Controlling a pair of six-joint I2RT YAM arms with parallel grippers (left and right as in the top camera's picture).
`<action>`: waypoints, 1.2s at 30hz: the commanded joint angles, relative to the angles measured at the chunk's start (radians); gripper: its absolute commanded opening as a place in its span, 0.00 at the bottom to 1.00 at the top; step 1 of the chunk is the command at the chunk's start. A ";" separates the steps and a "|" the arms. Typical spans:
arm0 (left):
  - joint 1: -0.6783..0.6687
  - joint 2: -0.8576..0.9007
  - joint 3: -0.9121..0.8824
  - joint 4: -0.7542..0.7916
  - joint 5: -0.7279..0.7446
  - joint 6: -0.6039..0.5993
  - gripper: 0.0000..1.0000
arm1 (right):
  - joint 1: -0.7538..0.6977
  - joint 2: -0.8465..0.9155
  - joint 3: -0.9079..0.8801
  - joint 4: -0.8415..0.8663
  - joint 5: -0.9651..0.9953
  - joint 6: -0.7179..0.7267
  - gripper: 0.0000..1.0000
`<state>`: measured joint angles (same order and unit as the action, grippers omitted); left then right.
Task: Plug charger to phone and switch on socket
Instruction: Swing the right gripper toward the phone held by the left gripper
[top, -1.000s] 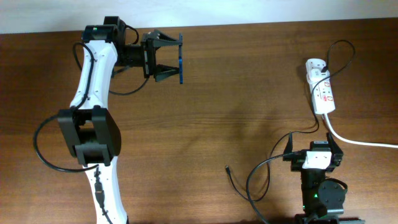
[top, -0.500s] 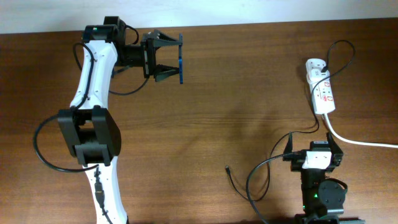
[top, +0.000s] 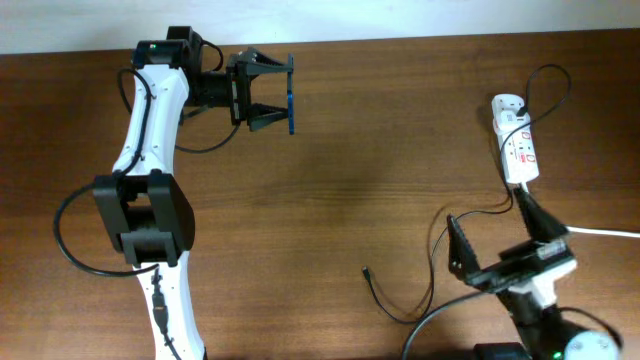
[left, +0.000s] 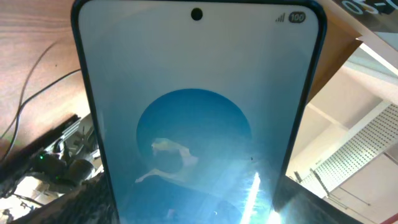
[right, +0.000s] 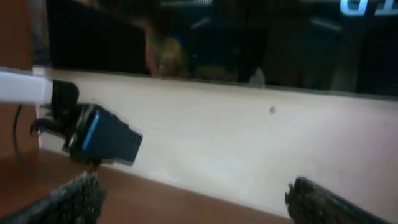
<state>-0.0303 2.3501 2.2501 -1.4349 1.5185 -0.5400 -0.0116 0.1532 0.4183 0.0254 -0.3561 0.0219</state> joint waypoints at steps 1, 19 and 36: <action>0.009 -0.007 0.027 0.000 0.056 0.002 0.80 | -0.003 0.262 0.338 -0.353 -0.012 -0.071 0.98; 0.012 -0.007 0.027 -0.052 0.056 0.002 0.79 | 0.760 1.386 1.380 -1.067 0.713 0.380 1.00; 0.014 -0.007 0.027 -0.070 0.055 0.002 0.80 | 0.835 1.640 1.467 -0.813 0.761 0.458 0.61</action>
<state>-0.0246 2.3501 2.2520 -1.5036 1.5192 -0.5404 0.8165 1.7744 1.8694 -0.7879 0.3820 0.4728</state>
